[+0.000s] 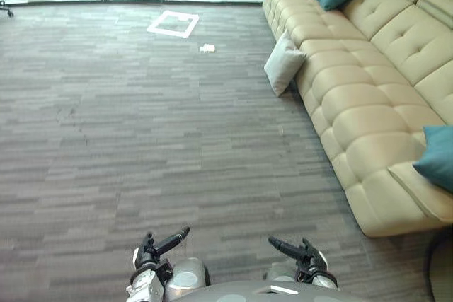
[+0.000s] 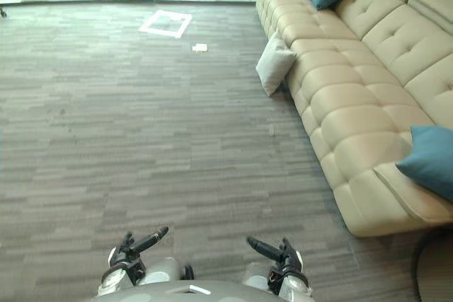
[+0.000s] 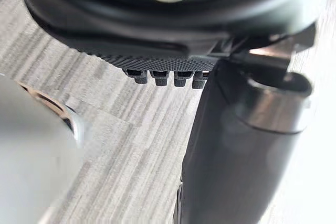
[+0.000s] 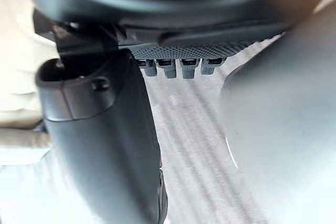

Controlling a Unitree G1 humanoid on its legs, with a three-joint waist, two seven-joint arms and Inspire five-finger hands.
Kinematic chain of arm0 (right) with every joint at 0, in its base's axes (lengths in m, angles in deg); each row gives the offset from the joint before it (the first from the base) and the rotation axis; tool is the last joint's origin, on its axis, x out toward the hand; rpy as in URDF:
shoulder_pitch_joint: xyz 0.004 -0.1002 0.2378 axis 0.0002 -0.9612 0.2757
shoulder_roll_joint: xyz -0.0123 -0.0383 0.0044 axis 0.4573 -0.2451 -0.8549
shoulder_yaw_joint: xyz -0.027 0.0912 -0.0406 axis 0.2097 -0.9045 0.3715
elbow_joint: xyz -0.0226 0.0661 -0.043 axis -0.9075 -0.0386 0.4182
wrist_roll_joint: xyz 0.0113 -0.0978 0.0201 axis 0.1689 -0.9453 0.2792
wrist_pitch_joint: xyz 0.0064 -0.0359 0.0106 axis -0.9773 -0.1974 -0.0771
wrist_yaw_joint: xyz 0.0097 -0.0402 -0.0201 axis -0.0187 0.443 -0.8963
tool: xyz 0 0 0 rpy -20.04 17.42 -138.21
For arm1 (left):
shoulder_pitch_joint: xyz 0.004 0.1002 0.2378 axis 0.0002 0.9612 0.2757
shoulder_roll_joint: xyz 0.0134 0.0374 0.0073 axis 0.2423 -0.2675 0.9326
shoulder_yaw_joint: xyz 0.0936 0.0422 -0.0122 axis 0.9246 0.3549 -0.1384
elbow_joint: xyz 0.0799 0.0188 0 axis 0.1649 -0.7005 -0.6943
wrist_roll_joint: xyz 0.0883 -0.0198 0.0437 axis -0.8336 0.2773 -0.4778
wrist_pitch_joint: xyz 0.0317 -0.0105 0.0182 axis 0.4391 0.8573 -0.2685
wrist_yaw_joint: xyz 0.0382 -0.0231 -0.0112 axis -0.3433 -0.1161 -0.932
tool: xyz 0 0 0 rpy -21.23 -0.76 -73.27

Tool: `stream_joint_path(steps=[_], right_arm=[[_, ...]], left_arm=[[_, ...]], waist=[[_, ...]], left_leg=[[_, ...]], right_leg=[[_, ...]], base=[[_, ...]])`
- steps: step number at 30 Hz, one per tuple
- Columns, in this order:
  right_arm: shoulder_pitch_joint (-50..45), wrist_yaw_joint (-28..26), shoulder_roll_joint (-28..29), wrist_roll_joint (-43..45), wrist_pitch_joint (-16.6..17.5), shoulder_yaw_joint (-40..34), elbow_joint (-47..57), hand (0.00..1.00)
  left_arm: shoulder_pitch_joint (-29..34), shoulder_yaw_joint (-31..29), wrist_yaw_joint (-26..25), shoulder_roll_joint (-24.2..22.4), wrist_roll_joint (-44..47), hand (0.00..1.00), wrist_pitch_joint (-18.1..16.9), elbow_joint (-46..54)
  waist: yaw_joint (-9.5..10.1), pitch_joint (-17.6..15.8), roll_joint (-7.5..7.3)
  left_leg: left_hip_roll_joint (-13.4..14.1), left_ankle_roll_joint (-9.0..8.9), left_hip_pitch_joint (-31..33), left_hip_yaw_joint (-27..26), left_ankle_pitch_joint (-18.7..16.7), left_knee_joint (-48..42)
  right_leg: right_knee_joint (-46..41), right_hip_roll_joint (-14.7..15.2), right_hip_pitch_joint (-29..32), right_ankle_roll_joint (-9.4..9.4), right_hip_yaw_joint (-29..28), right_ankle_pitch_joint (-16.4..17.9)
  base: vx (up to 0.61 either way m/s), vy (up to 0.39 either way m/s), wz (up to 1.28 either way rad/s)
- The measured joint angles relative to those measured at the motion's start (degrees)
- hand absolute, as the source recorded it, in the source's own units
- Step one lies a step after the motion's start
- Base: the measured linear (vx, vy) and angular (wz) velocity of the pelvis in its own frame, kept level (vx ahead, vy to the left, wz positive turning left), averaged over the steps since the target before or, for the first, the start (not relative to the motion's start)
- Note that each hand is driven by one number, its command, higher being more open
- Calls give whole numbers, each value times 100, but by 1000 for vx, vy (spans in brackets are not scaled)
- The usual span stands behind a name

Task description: Pick up cushions and gather them together orderly.

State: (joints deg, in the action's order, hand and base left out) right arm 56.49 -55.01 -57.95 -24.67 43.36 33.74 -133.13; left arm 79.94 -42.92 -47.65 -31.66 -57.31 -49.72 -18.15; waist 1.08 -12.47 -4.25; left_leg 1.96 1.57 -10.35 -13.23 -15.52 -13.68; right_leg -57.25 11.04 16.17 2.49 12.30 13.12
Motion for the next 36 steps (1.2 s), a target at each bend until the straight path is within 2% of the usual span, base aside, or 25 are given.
stream_joint_path(steps=[2,4,5,6,7,8,9,10,11,13,15,16,17,19,20,22,23,24,25,26,27,29,30,33,36], right_arm=[[74,5,6,5,18,-89,31,100],[82,-1,-15,33,10,-97,69,100],[4,6,-25,83,-7,-140,104,100],[10,6,-39,83,-21,-155,112,100],[27,8,-97,54,-3,-188,155,100],[66,5,-88,52,20,-211,222,100],[83,-48,-109,-4,-8,-234,262,100],[97,-73,-118,-22,-17,-220,263,100],[112,-60,-168,-52,-59,-199,249,100],[124,-37,-190,-58,-115,-111,194,100],[128,-28,-141,-43,-119,0,93,100],[124,-2,-125,-4,-146,138,18,100],[171,10,-112,1,-183,210,2,100],[200,23,-74,2,-191,193,-15,100],[189,36,-7,1,-195,194,-37,100],[133,58,20,0,-178,199,-30,100],[97,58,21,1,-170,198,-23,100],[39,66,66,-2,-200,186,-55,100],[-55,64,127,-2,-221,169,-101,100],[-106,61,165,-1,-221,190,-112,100],[-159,9,162,-3,-241,200,-207,100],[-182,24,143,1,-239,97,-218,100],[-127,41,122,-21,-212,60,-177,100],[-142,18,44,-99,-82,86,27,100],[11,6,-36,-104,-37,17,26,100]], left_arm=[[-32,141,-2,-4,-4,100,28,-20],[-67,232,28,-38,-132,100,40,-48],[-84,352,46,-73,-225,100,39,-63],[-104,356,64,-138,-228,100,40,-88],[-119,348,93,-284,-248,100,25,-95],[-113,349,121,-382,-338,100,5,-88],[-126,330,130,-456,-393,100,14,-93],[-141,307,136,-473,-400,100,15,-69],[-142,155,137,-517,-409,100,8,30],[-128,-144,135,-580,-423,100,12,223],[-103,-257,137,-553,-422,100,5,405],[-88,-317,133,-519,-415,100,-41,568],[-60,-329,131,-442,-381,100,-46,640],[-36,-387,118,-439,-378,100,-43,636],[20,-490,109,-428,-372,100,-43,603],[87,-552,69,-451,-150,100,-66,602],[144,-534,66,-452,-97,100,-90,599],[123,-523,82,-393,-19,100,-69,573],[141,-469,92,-284,-38,100,-66,516],[140,-465,93,-254,-53,100,-64,483],[103,-350,87,-94,-84,100,-35,414],[-4,-234,80,16,-159,100,-2,217],[-14,-232,58,5,-205,100,46,155],[-7,-182,7,-68,-203,100,47,120],[-60,158,20,-62,-203,100,45,34]], waist=[[-121,-16,26],[-171,-27,14],[-210,-34,1],[-259,1,30],[-261,38,243],[-260,42,387],[-281,66,490],[-280,49,537],[-270,-9,612],[-256,-101,662],[-223,-142,541],[-97,-153,392],[-8,-159,354],[57,-189,340],[181,-216,291],[216,-162,298],[232,-105,320],[284,-22,255],[291,164,70],[289,220,18],[282,247,-207],[219,230,-293],[156,190,-236],[109,116,-58],[-30,89,55]], left_leg=[[1,29,-482,21,-40,388],[-55,42,-916,113,-48,656],[-153,93,-1285,386,-97,714],[-102,79,-1412,521,-83,700],[33,-5,-1435,637,4,517],[147,-184,-1354,736,109,109],[280,-600,-1034,924,302,-754],[355,-1067,-764,1073,548,-1485],[499,-1693,-44,1327,980,-3265],[795,-1656,775,1064,965,-5121],[977,-1568,1362,660,863,-5516],[1100,-1114,2125,260,605,-5023],[1131,-818,2546,-91,425,-3666],[1053,-741,2640,-137,422,-2651],[873,-715,2757,3,566,-1392],[769,-717,2883,161,760,-511],[768,-654,2962,135,786,-456],[673,-403,3019,83,1265,-770],[536,-253,3028,-45,1457,-940],[474,-194,3006,-70,1495,-978],[200,-26,2756,-182,1250,-1086],[-108,106,2274,-231,862,-1037],[-204,152,1791,-259,659,-925],[-229,187,818,-295,456,-322],[-142,116,-221,-325,353,523]], right_leg=[[1304,-243,472,-30,382,-40],[3260,-524,577,23,508,-546],[3700,-541,487,-255,311,-1461],[3480,-527,450,-514,305,-1705],[2929,-532,542,-762,363,-1196],[2574,-536,533,-854,442,-811],[2416,-592,408,-858,489,-467],[2426,-651,252,-851,506,-321],[2595,-834,-172,-853,528,-142],[3057,-1114,-1014,-906,507,-9],[3533,-1226,-1700,-896,415,48],[4099,-1307,-2289,-822,198,73],[4450,-1292,-2702,-730,-52,74],[4634,-1248,-2981,-646,-252,97],[4803,-1112,-3306,-457,-468,209],[4915,-996,-3559,-245,-649,461],[4926,-929,-3672,-166,-710,686],[4846,-740,-3802,-29,-830,832],[4401,-504,-3617,26,-905,833],[4118,-407,-3503,82,-919,801],[2700,-14,-3002,327,-1005,527],[620,340,-2167,414,-1198,-431],[-346,480,-1709,438,-1143,-467],[-904,415,-903,213,-769,-304],[493,154,200,-102,520,-12]], base=[[674,15,26],[730,-100,51],[766,-187,73],[786,-211,77],[936,-262,41],[876,-251,29],[698,-211,14],[650,-173,7],[626,-148,-5],[600,-112,-17],[650,-75,-34],[841,-39,-86],[627,-14,-88],[639,134,-82],[716,213,-89],[558,240,-77],[676,329,-70],[704,347,-59],[859,428,-43],[849,433,-28],[705,370,-8],[670,343,6],[650,309,2],[632,217,-13],[508,75,-1]])
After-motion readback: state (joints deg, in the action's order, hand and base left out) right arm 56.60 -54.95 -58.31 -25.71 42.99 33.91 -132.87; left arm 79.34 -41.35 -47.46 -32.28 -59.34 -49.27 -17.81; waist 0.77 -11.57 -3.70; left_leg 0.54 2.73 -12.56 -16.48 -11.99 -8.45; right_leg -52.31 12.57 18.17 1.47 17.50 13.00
